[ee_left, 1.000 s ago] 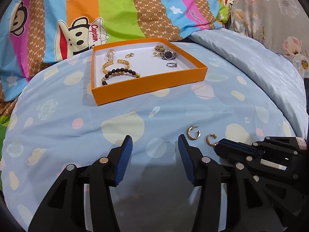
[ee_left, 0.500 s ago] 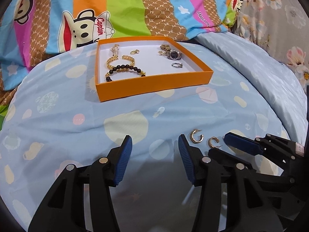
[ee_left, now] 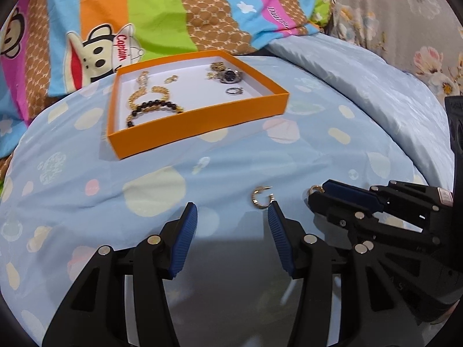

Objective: Organize jewelry
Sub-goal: 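Grasp the other gold hoop with the left tool while the right tool holds its hoop, then carry both hoops into the orange box and open both tools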

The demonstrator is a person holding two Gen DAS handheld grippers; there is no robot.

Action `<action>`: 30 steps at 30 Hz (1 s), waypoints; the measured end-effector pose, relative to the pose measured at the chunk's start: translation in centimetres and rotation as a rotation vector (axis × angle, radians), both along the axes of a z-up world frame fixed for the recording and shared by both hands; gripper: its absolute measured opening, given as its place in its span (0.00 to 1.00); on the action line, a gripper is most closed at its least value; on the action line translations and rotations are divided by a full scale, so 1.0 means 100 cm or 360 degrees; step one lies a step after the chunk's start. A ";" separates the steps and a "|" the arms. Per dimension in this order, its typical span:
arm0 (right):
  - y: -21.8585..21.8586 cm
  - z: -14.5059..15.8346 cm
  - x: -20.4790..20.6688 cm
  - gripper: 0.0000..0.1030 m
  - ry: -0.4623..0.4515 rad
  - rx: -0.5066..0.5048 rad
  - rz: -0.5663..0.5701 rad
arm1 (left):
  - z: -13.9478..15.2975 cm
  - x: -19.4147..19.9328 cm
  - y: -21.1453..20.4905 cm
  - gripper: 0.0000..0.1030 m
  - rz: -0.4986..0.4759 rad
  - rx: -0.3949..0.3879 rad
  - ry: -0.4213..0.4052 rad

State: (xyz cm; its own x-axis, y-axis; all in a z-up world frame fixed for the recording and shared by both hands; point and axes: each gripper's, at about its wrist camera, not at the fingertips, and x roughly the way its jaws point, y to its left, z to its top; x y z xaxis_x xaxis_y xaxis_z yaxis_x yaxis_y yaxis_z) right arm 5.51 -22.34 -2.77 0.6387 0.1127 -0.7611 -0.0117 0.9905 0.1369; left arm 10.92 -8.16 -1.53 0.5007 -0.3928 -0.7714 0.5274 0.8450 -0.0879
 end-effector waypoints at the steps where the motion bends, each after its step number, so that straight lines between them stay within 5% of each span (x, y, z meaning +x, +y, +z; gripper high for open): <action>1: -0.004 0.000 0.000 0.15 0.0001 0.0008 -0.0021 | 0.000 0.001 -0.003 0.48 -0.0009 0.0001 0.0004; 8: -0.020 0.003 -0.002 0.15 -0.0012 0.0031 -0.0104 | -0.005 0.004 -0.024 0.45 -0.0044 0.0052 -0.0021; 16: -0.021 0.003 -0.003 0.15 -0.0011 0.0033 -0.0107 | -0.004 0.002 -0.022 0.16 -0.0049 0.0037 -0.0034; 23: -0.018 0.010 -0.002 0.15 -0.0036 0.0064 -0.0075 | 0.006 -0.001 -0.015 0.16 -0.0050 -0.0011 -0.0049; 30: -0.010 0.047 0.038 0.15 -0.0140 0.0013 0.0048 | 0.049 0.036 -0.002 0.16 0.0035 -0.0037 -0.0167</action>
State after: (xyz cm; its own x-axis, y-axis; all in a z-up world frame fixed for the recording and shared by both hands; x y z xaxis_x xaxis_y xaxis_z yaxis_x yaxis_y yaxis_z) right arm 9.34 -23.31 1.93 0.6994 0.1388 -0.7011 -0.0539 0.9884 0.1420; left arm 14.51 -8.34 3.32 0.5871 -0.3981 -0.7049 0.5161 0.8549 -0.0529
